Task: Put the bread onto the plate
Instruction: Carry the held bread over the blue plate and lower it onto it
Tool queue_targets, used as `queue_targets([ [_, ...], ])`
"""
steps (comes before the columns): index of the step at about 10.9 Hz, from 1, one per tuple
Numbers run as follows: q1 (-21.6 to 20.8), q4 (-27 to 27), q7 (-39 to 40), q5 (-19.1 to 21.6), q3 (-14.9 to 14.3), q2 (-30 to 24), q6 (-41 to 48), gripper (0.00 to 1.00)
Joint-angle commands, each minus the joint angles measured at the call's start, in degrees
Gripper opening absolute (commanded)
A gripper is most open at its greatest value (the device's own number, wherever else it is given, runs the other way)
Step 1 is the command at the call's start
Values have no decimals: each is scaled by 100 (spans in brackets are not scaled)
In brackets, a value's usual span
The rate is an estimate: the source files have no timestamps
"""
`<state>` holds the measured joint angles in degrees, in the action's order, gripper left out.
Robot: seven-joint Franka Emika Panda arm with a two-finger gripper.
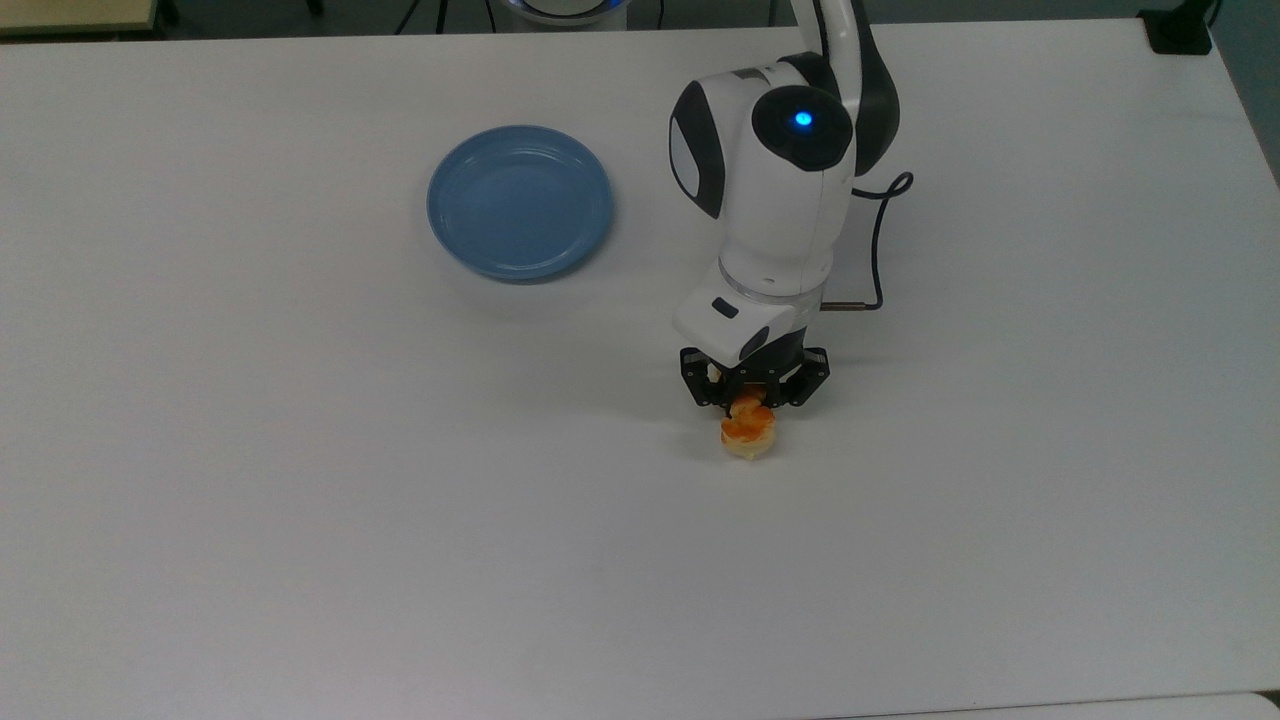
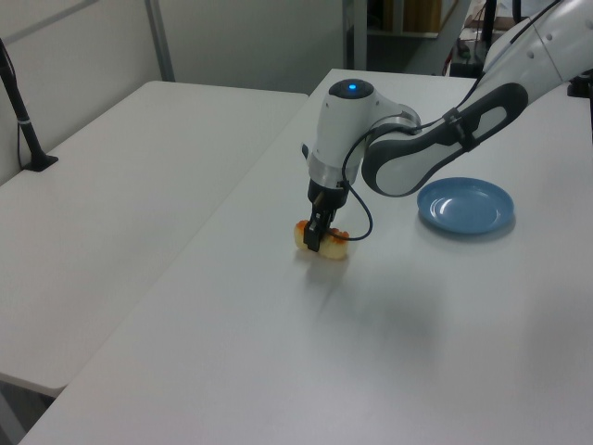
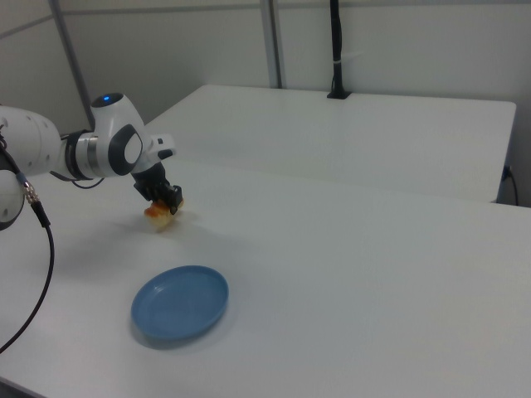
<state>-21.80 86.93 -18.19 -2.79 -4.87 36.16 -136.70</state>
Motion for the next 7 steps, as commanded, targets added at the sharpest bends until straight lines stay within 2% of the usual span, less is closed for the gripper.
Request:
queue_targets([
  [1,35,795,60,41,-75,-862,29,28],
  [4,245,2393,631,15,-66,-2030,21,28],
  [7,736,3695,1350,-108,-66,-3147,29,28],
])
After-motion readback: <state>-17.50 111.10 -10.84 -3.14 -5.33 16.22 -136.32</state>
